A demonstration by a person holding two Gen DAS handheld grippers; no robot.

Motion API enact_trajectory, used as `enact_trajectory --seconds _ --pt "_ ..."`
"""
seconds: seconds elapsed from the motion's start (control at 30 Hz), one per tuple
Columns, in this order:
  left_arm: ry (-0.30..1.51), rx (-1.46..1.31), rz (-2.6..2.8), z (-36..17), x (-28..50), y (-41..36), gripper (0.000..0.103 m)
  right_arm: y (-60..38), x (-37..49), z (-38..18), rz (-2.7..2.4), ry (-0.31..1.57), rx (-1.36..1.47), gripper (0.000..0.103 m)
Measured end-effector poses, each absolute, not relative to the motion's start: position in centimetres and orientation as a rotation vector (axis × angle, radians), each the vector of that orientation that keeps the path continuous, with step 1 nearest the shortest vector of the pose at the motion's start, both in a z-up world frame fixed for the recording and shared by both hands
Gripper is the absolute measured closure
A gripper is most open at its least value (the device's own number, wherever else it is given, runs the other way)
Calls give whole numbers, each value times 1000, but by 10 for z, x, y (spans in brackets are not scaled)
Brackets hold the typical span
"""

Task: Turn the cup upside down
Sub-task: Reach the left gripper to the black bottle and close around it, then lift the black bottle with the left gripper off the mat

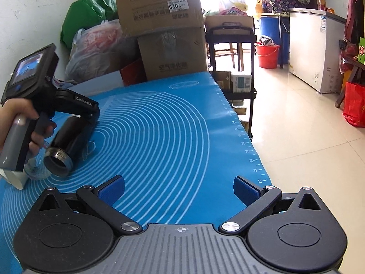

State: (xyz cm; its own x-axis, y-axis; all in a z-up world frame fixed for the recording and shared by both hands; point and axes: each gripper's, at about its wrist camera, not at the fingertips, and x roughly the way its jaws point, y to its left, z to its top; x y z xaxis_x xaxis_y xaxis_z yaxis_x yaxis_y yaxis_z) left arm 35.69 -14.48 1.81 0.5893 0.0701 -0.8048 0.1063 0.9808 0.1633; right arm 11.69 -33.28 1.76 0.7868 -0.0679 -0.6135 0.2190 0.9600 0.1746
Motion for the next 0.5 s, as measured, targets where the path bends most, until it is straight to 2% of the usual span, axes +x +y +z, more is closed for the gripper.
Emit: enact_trajectory --seconds 0.07,0.13,0.2,0.23,0.3,0.5 --pt "970 189 -29 14 361 -146 2 -336 117 14 -159 653 248 0" --pt "1013 168 -41 10 365 -147 16 -338 118 11 -161 661 260 0" --pt "1047 169 -24 4 368 -147 21 -340 117 9 -162 666 267 0" --pt "1049 168 -16 3 368 -146 30 -341 116 9 -162 665 269 0" --pt "1054 139 -7 3 369 -141 34 -341 114 10 -163 658 267 0" --pt "1050 130 -30 7 367 -135 35 -338 113 14 -167 643 257 0"
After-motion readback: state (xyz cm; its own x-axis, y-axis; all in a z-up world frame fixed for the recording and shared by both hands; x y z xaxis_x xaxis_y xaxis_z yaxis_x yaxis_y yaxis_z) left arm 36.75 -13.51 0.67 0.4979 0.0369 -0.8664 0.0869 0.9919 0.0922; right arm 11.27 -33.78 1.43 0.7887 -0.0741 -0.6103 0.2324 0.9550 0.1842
